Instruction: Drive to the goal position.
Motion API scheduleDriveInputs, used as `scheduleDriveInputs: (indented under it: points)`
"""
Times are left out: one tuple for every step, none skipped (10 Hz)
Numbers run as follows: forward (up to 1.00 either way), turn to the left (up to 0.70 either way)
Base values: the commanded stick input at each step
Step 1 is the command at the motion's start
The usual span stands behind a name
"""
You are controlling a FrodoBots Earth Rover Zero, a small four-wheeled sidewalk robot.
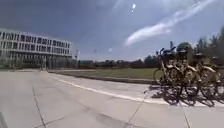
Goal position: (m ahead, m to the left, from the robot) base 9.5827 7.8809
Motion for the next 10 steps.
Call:
scheduleDriveInputs:
  points:
    - [0.70, 0.27]
    - [0.70, 0.17]
    - [0.70, 0.06]
    - [0.70, 0.02]
    - [0.70, 0.01]
    - [0.70, 0.03]
    - [0.70, 0.34]
    - [0.70, 0.34]
    - [0.70, 0.34]
    - [0.70, 0.16]
